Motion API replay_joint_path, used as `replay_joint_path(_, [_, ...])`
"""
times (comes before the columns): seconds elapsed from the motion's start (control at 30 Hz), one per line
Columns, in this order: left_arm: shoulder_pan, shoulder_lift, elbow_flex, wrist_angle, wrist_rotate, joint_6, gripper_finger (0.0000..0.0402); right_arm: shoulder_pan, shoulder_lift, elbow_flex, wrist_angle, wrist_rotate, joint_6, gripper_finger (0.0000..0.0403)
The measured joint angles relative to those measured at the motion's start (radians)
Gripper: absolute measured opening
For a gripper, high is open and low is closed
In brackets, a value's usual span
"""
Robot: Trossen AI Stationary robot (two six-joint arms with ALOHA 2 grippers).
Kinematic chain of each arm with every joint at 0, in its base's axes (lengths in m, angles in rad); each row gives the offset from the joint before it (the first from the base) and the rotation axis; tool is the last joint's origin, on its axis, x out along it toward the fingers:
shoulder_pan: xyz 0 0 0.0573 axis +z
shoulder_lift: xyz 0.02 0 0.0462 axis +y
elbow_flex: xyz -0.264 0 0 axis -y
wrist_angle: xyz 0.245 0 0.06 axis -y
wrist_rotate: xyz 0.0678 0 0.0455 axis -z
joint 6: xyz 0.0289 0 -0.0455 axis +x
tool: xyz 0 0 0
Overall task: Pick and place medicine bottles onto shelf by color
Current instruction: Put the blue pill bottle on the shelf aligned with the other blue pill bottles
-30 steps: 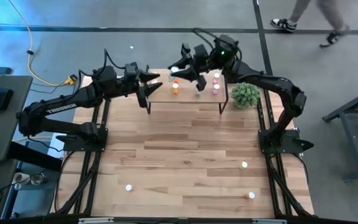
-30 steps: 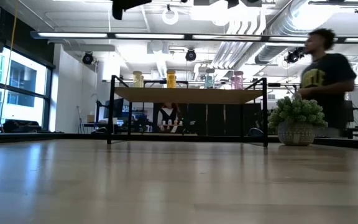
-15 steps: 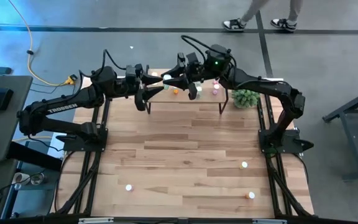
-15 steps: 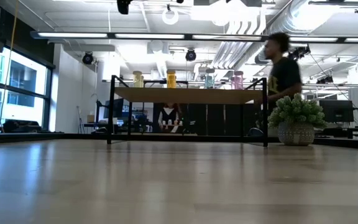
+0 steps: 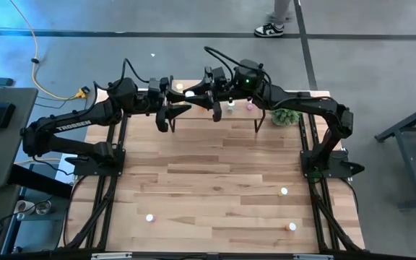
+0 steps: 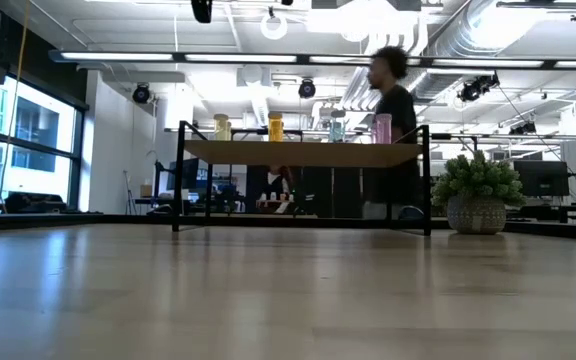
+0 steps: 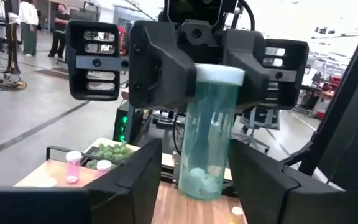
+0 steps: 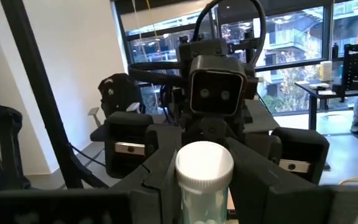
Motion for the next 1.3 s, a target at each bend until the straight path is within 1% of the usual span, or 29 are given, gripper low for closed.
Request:
replay_joint_path(0.27, [0.0, 0.0, 0.0, 0.0, 0.002, 0.0, 0.0118, 0.0, 0.0, 0.0, -0.012, 0.006, 0.0, 0.0104])
replay_joint_path(0.4, [0.0, 0.0, 0.0, 0.001, 0.004, 0.002, 0.0099, 0.0, 0.0, 0.0, -0.013, 0.006, 0.002, 0.0104])
replay_joint_path(0.67, [0.0, 0.0, 0.0, 0.001, 0.003, 0.019, 0.0095, 0.0, 0.0, 0.0, -0.013, 0.005, -0.004, 0.0104])
replay_joint_path(0.77, [0.0, 0.0, 0.0, -0.002, 0.003, 0.02, 0.0095, 0.0, 0.0, 0.0, -0.023, 0.005, -0.037, 0.0107])
replay_joint_path(0.9, [0.0, 0.0, 0.0, -0.012, -0.007, 0.026, 0.0095, -0.016, 0.0, 0.0, -0.04, 0.002, -0.038, 0.0139])
replay_joint_path(1.1, [0.001, 0.0, 0.0, -0.077, -0.078, 0.08, 0.0095, -0.07, -0.014, 0.0, -0.121, -0.012, -0.023, 0.0206])
replay_joint_path(1.2, [0.003, 0.0, 0.0, -0.12, -0.113, 0.107, 0.0095, -0.112, -0.036, 0.0, -0.158, -0.058, -0.027, 0.0223])
replay_joint_path(1.3, [0.005, 0.0, 0.0, -0.158, -0.142, 0.136, 0.0095, -0.167, -0.055, 0.0, -0.174, -0.107, -0.044, 0.0228])
